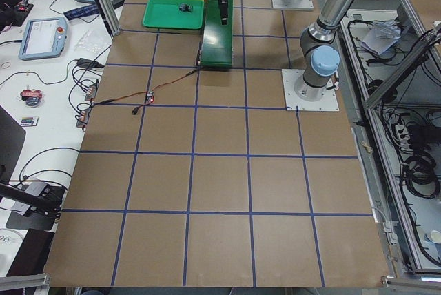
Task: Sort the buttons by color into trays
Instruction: 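Lower the right gripper and grasp the second green button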
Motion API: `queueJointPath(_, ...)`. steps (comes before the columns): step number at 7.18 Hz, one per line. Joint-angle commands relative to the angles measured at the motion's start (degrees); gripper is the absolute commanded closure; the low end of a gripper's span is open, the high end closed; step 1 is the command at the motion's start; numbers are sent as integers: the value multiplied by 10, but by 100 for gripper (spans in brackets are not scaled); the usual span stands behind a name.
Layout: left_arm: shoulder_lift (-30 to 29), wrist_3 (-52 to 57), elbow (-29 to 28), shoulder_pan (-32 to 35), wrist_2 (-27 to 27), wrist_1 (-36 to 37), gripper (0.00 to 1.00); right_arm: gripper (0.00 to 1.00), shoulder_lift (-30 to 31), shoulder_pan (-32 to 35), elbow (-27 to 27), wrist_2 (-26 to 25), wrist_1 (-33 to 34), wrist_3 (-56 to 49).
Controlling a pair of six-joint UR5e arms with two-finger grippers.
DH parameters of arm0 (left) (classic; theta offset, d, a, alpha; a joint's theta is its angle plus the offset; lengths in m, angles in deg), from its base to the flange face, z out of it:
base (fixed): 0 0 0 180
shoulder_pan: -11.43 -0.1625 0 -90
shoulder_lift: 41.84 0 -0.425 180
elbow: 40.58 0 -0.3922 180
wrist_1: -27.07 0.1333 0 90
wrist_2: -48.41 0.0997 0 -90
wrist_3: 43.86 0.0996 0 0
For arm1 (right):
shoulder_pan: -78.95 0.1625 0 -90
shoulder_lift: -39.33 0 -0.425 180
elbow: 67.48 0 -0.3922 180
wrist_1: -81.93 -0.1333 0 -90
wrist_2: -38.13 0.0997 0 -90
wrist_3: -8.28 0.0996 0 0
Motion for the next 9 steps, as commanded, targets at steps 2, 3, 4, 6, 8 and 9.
queueJointPath(2, -2, -1, -1, 1, -1, 1, 0, 0, 0, 1, 1, 0, 0, 0)
queueJointPath(3, 4, -1, 0, 1, -1, -2, 0, 0, 1, 0, 1, -1, -1, 0)
queueJointPath(4, 2, -1, -1, 1, 0, 0, 0, 0, 1, 0, 1, -1, -1, 0)
queueJointPath(6, 4, -1, -2, 1, -2, 2, 0, 0, 1, 1, 1, -1, -3, 0)
queueJointPath(8, 14, -1, -2, 1, -1, -3, 0, 0, 0, 2, 2, -3, -2, 1)
queueJointPath(9, 14, 0, -2, 1, -2, -4, 0, 0, 0, 2, 2, -3, -2, 1)
